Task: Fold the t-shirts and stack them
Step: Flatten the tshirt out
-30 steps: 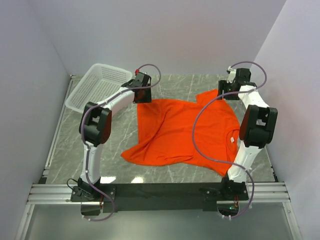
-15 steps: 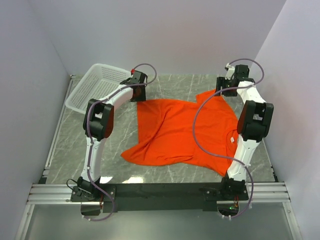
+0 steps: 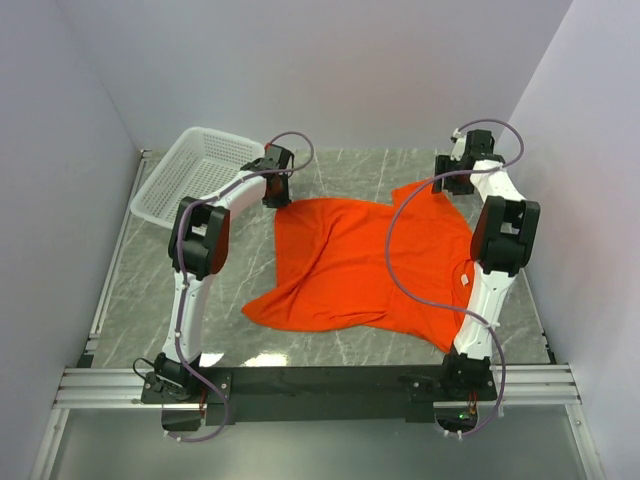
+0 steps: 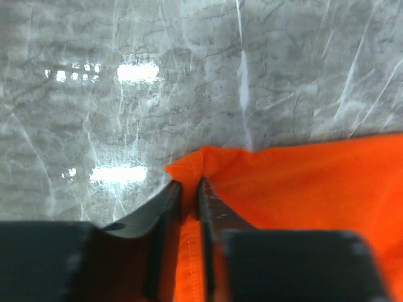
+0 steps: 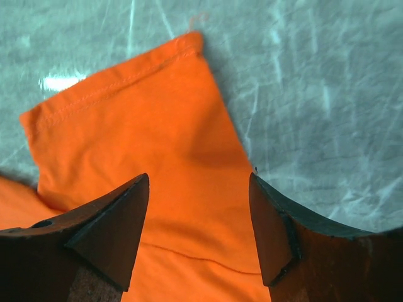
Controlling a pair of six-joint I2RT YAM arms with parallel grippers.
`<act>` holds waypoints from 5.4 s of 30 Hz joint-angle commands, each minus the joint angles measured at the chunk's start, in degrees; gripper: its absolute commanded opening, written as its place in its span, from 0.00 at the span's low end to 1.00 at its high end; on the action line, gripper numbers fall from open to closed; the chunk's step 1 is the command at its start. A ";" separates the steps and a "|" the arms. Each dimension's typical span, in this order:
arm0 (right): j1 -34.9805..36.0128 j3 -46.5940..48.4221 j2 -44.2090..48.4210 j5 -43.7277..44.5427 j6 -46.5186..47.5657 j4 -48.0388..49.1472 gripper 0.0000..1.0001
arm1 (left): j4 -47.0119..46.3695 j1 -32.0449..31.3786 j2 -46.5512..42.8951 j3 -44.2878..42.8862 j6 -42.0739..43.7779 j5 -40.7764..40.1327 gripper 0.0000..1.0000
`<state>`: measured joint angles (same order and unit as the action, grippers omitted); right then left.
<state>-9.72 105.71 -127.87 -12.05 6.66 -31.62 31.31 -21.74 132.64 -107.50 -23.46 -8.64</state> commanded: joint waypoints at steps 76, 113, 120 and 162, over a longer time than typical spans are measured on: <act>-0.39 -17.66 27.01 -29.53 65.64 -35.92 0.82 | -11.19 3.11 -30.22 18.22 2.10 18.40 0.62; -0.48 -47.18 34.44 -3.06 19.10 0.06 0.50 | -8.46 1.61 -54.51 69.18 -21.01 12.69 0.52; -0.48 -45.95 33.14 -4.47 19.10 0.24 0.38 | -8.90 1.61 -53.28 68.92 -20.57 12.69 0.49; -2.50 -18.00 18.89 0.00 6.36 -1.97 0.68 | -9.25 6.79 -28.95 29.04 -6.42 14.35 0.66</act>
<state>-11.09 84.99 -108.49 -15.92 17.93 -34.00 22.46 -15.51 98.32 -73.06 -33.06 3.70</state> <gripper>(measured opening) 0.663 0.666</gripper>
